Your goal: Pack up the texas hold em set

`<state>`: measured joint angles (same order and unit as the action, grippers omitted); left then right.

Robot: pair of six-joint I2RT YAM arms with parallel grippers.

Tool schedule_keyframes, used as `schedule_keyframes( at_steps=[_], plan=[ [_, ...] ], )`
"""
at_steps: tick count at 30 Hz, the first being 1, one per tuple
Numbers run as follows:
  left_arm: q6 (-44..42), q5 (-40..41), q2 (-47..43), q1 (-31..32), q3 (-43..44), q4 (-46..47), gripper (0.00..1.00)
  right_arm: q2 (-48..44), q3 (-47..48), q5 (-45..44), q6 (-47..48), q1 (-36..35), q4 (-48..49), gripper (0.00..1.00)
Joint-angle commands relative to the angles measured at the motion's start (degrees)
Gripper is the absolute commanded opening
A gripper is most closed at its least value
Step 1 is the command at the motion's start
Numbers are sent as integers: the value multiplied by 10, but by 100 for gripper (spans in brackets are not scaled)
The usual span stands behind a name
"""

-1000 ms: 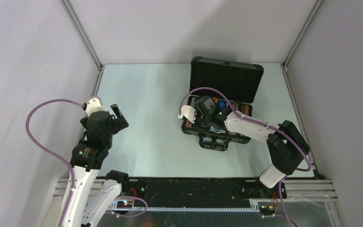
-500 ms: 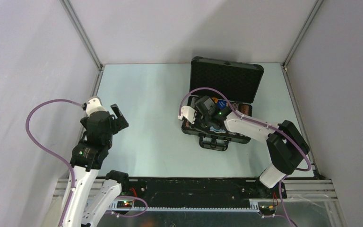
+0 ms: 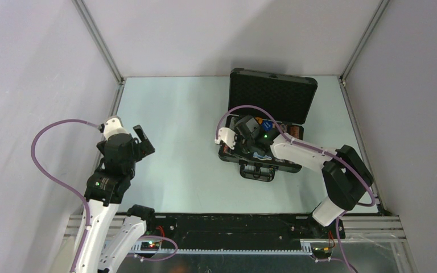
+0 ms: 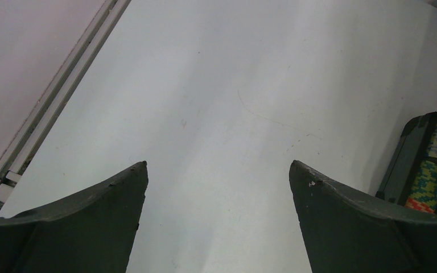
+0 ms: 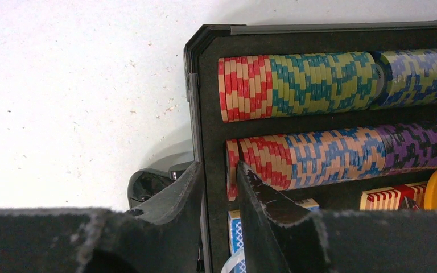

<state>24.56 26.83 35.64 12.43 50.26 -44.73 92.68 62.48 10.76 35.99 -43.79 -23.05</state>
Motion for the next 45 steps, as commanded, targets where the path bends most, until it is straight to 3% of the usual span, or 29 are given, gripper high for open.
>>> schedule_keyframes(
  at_steps=[1, 17, 26, 31, 32, 36, 45],
  plan=[
    [3, 3, 1, -5, 7, 6, 98, -28, 1, -21, -2, 5, 6, 35],
    [3, 4, 1, -5, 7, 6, 98, -60, 1, 7, -29, 8, 36, 39],
    [3, 5, 1, -5, 7, 7, 98, -141, -5, 45, -153, 50, 142, 44],
    [3, 5, -1, -5, 7, 6, 98, -175, 6, -100, -296, 76, 191, 59],
    [3, 5, -1, -5, 7, 6, 98, -176, 28, -161, -315, 84, 179, 61],
    [3, 4, 0, -5, 8, 6, 98, -155, 138, -267, -417, 120, 85, 63],
    [3, 4, -2, -5, 8, 7, 98, -45, 327, -321, -523, 160, -8, 67]
  ],
)
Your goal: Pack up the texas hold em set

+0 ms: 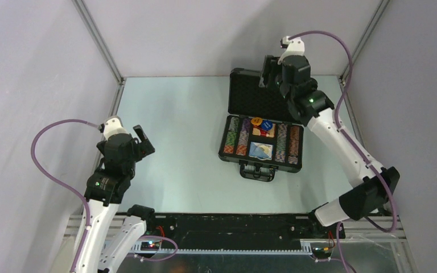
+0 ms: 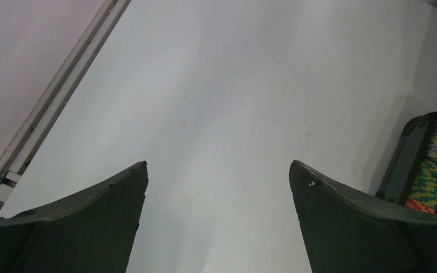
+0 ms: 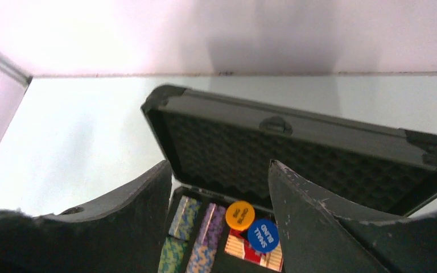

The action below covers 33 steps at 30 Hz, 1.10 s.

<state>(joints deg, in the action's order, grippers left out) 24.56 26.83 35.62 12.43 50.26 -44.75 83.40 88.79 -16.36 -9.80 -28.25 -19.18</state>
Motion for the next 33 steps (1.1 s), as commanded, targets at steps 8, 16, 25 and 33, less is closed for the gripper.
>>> schedule_keyframes(
  at_steps=[8, 16, 25, 33],
  plan=[
    [3, 5, -2, -5, 7, 6, 98, 194, 238, -90, -103, 33, -133, 69],
    [2, 4, -1, -5, 7, 6, 98, 279, 321, -97, -112, 59, -150, 65],
    [2, 3, -1, -5, 7, 6, 98, 322, 347, -107, -90, 73, -181, 59],
    [2, 5, -1, -5, 7, 6, 98, 359, 400, -57, -76, 82, -250, 51]
  ],
)
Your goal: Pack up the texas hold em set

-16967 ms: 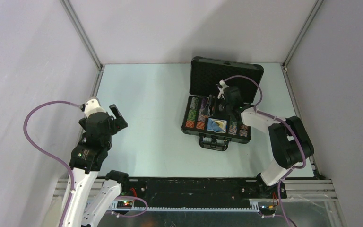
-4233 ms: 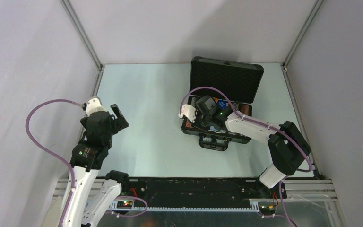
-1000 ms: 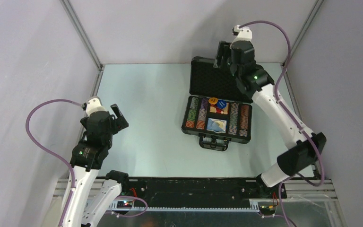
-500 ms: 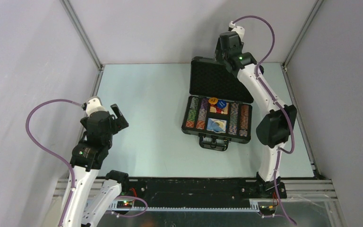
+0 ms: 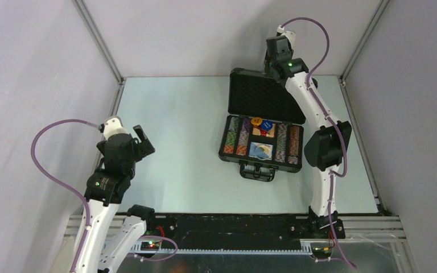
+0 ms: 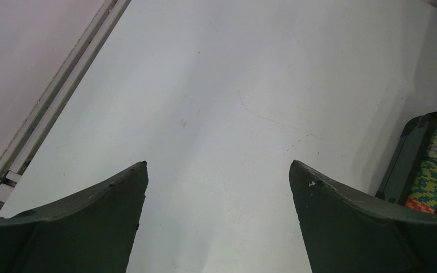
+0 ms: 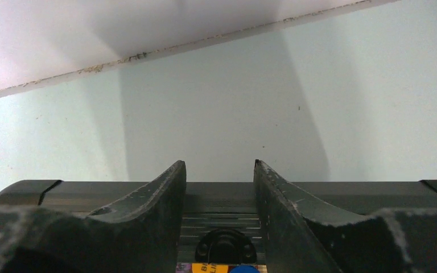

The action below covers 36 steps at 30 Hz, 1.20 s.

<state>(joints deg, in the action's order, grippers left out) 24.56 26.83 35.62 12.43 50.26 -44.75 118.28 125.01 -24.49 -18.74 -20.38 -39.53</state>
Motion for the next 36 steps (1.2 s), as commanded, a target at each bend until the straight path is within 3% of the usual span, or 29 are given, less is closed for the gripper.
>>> schedule_keyframes(
  at_steps=[1, 10, 15, 21, 28, 36],
  plan=[
    [2, 4, 0, -5, 7, 7, 98, 8, 37, 29, 15, 3, -53, 49],
    [2, 0, -1, -5, 7, 6, 98, 9, 37, 109, 18, 10, -143, 22],
    [2, -2, -2, -6, 7, 7, 98, 0, 14, 136, 10, 11, -194, 15],
    [2, -4, -3, -5, 8, 7, 98, -90, -100, 150, -3, 0, -170, 13],
    [2, -6, -2, -5, 7, 6, 98, -185, -215, 129, -9, -27, -159, 18],
    [14, -36, -2, -5, 10, 7, 98, -414, -431, 126, -50, -33, -40, 25]
  ],
)
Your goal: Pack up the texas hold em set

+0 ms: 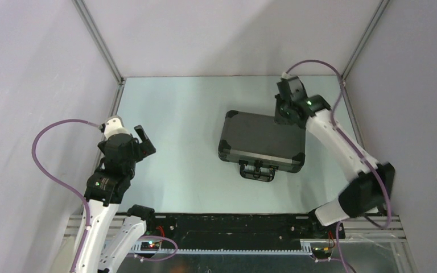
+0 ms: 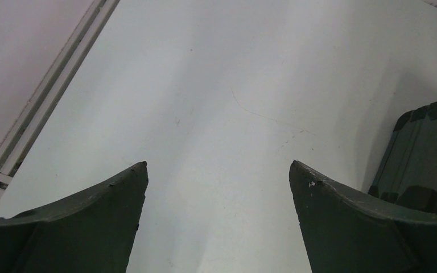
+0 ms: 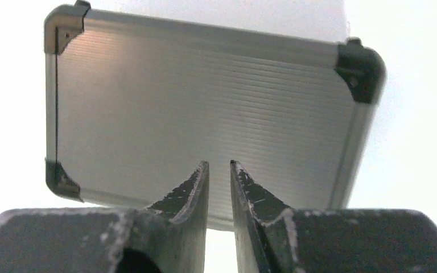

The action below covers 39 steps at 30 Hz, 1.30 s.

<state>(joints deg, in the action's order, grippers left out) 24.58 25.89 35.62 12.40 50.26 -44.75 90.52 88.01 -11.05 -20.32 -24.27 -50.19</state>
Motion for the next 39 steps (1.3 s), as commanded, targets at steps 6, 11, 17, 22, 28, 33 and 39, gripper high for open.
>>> schedule_keyframes(
  at_steps=[6, 11, 17, 22, 28, 33, 39],
  plan=[
    [43, -107, 21, 0, 9, 21, 98, -270, -222, -16, -78, 53, 142, 34],
    [63, -101, 64, 59, 30, 32, 96, -306, -299, -35, -113, 107, 157, 46],
    [94, -83, 159, 141, 74, 53, 96, -285, -342, -46, -139, 191, 189, 48],
    [101, -92, 244, 158, 114, 71, 95, -220, -343, -28, -141, 265, 223, 48],
    [88, -89, 316, 159, 178, 77, 95, -129, -337, 24, -138, 308, 268, 48],
    [74, -79, 428, 158, 304, 77, 96, -69, -334, 38, -143, 322, 288, 48],
    [72, -103, 582, 159, 441, 77, 90, -20, -320, 63, -130, 332, 308, 48]
  ],
)
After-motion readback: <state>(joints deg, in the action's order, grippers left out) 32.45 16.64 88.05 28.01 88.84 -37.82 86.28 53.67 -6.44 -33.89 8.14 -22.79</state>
